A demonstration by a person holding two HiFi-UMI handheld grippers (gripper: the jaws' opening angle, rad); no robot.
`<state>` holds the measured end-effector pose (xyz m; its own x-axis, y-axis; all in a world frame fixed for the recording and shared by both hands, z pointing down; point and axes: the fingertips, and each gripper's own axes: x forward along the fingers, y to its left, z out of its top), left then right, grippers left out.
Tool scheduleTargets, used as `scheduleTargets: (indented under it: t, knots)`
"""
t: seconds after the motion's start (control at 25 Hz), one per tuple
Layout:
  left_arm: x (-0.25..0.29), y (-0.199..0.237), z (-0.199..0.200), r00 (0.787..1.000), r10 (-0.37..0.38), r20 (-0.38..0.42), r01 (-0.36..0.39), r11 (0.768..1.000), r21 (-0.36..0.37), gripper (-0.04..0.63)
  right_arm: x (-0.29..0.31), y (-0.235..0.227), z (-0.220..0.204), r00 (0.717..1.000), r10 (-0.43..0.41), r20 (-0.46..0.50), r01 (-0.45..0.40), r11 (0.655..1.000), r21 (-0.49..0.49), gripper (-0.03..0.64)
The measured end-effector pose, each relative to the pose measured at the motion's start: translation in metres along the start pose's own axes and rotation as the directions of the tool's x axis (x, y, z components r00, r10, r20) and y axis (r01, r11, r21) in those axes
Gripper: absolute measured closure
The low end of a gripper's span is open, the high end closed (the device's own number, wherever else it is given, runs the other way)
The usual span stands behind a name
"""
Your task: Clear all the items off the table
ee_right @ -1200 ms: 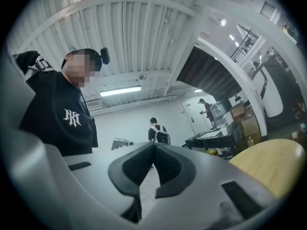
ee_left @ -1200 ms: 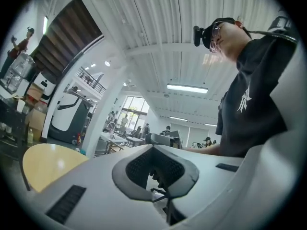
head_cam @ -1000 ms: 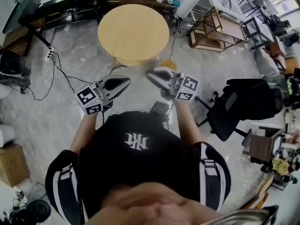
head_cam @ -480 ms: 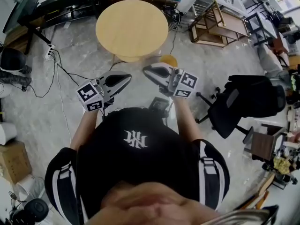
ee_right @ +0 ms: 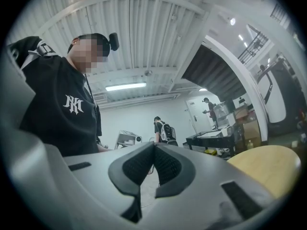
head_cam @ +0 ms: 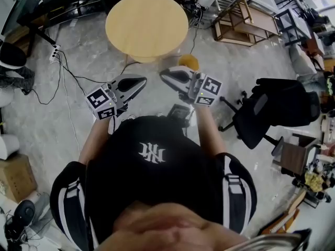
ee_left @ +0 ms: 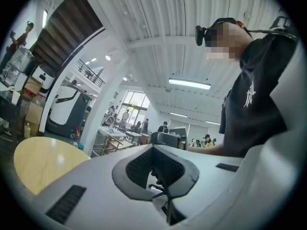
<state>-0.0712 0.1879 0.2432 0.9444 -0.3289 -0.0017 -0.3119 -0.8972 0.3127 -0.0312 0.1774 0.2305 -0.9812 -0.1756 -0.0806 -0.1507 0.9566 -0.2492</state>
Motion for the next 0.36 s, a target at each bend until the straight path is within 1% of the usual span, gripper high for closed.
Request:
scheduleTargets:
  t: [0.16, 0.36]
  knots:
    - [0.0060, -0.0029, -0.0026, 1.000, -0.016, -0.012, 0.016, 1.000, 0.000, 0.583, -0.0034, -0.0009, -0.0019, 1.000, -0.005, -0.013, 0.005, 1.000, -0.003, 0.614]
    - [0.0099, 0.0010, -0.0022, 1.000, -0.029, -0.007, 0.029, 1.000, 0.003, 0.583, -0.0062, -0.0045, 0.0023, 1.000, 0.001, -0.004, -0.001, 1.000, -0.024, 0.614]
